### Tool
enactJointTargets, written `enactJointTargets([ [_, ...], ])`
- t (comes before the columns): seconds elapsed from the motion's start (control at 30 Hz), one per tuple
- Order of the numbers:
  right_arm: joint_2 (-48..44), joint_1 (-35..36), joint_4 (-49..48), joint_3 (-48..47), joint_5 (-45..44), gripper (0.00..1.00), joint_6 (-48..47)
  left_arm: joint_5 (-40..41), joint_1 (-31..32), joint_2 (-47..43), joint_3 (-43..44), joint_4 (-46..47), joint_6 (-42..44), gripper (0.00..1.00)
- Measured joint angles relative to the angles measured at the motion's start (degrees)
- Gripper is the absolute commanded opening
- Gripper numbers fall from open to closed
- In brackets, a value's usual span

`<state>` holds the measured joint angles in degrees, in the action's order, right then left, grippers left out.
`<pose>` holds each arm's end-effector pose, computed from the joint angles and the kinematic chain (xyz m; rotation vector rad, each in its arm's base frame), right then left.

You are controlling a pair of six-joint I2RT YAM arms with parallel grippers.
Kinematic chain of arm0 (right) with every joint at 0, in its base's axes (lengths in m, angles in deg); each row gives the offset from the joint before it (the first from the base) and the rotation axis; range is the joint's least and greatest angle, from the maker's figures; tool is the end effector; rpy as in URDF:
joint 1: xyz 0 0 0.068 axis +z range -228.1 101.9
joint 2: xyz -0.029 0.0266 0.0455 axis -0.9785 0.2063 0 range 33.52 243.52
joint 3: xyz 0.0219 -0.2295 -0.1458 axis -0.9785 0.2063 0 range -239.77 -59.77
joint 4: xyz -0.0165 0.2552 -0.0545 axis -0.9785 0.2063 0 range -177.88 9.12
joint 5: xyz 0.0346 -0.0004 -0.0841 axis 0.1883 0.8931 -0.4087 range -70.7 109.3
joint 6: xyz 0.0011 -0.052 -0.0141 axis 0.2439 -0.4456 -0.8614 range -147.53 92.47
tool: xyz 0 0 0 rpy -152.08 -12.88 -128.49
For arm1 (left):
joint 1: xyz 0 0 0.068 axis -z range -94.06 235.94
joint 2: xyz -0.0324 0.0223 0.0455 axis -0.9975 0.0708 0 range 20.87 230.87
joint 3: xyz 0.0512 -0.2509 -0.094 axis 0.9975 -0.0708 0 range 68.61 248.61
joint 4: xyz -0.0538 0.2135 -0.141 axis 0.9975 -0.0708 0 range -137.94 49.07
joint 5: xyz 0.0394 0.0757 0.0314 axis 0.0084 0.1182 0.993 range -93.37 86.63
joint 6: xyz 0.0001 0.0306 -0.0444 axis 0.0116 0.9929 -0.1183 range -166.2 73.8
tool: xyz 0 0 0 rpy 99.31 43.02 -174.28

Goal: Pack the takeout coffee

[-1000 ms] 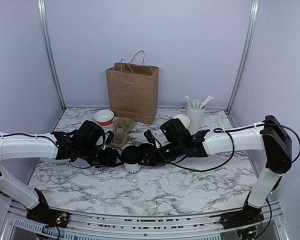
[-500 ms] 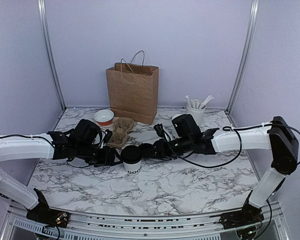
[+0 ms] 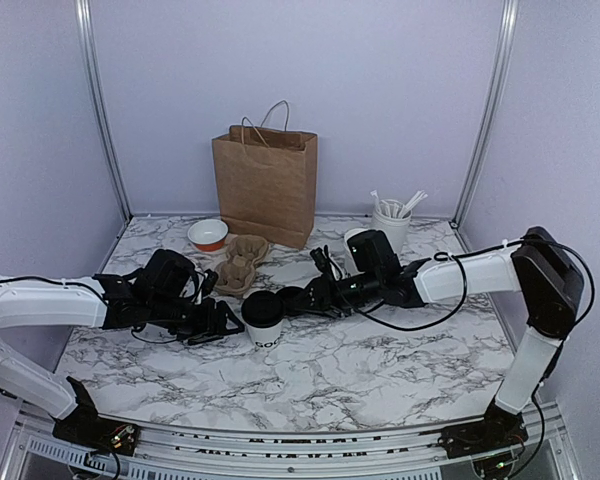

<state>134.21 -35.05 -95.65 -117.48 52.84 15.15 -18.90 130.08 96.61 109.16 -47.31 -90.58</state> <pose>0.2599 0.2695 0.1901 -0.3894 2.4427 1.4015 0.1876 -0.1955 0.2052 0.1492 2.5196 -1.0367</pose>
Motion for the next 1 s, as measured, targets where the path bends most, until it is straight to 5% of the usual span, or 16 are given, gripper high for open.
enactJointTargets([
  [1.0, 4.13, -0.11, -2.97, -2.56, 0.61, 0.37, 0.9, -5.07, -4.46, 0.79, -1.33, 6.12, -3.41, 0.64],
])
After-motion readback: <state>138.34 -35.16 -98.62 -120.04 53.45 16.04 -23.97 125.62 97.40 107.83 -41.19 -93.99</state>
